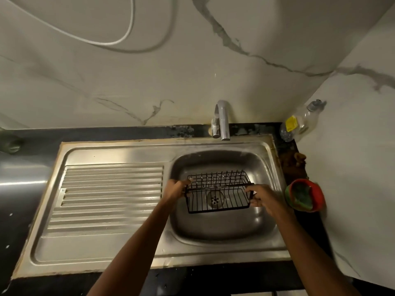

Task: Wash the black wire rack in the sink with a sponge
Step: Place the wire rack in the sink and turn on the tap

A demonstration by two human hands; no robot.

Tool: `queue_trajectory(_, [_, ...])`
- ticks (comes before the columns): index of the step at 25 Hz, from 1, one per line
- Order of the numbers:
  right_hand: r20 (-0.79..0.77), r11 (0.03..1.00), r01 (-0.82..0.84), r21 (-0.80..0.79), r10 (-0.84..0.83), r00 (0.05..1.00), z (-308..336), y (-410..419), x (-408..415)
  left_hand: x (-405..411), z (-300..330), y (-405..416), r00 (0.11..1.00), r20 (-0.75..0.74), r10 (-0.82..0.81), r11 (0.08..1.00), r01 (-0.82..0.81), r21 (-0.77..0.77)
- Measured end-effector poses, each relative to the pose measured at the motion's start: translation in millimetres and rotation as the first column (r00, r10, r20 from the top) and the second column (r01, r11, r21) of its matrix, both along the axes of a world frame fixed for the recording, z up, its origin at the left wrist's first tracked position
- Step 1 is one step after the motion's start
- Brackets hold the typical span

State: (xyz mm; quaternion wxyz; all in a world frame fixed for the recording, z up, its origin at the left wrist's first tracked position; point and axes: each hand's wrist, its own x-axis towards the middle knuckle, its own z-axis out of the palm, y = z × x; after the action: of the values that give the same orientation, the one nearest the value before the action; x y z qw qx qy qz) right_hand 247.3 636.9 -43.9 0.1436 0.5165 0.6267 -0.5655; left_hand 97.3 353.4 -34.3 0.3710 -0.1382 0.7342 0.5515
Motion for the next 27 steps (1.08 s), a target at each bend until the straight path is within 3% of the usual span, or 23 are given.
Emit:
queue_trajectory(4, [0.079, 0.996, -0.059, 0.064, 0.054, 0.995, -13.5, 5.5, -20.4, -9.4, -8.6, 1.3, 0.995, -0.045, -0.091, 0.996, 0.091, -0.010])
queue_trajectory(8, [0.156, 0.967, -0.141, 0.214, 0.108, 0.982, -27.6, 6.9, -35.2, -14.3, -28.5, 7.1, 0.948, -0.160, -0.275, 0.931, 0.221, -0.292])
queue_trajectory(12, [0.250, 0.896, -0.316, 0.313, 0.244, 0.937, -38.0, 4.0, -43.8, -18.9, -43.9, 19.4, 0.932, -0.191, -0.309, 0.853, 0.182, -0.490])
queue_trajectory(22, [0.427, 0.755, -0.475, 0.451, 0.285, 0.858, -67.5, -3.5, -50.7, -9.4, -67.2, 48.4, 0.945, -0.229, -0.235, 0.824, 0.068, -0.563])
queue_trajectory(27, [0.416, 0.735, -0.474, 0.485, 0.283, 0.864, -80.3, -1.7, -48.7, -13.9, -71.5, 52.1, 0.948, -0.233, -0.217, 0.819, 0.047, -0.573])
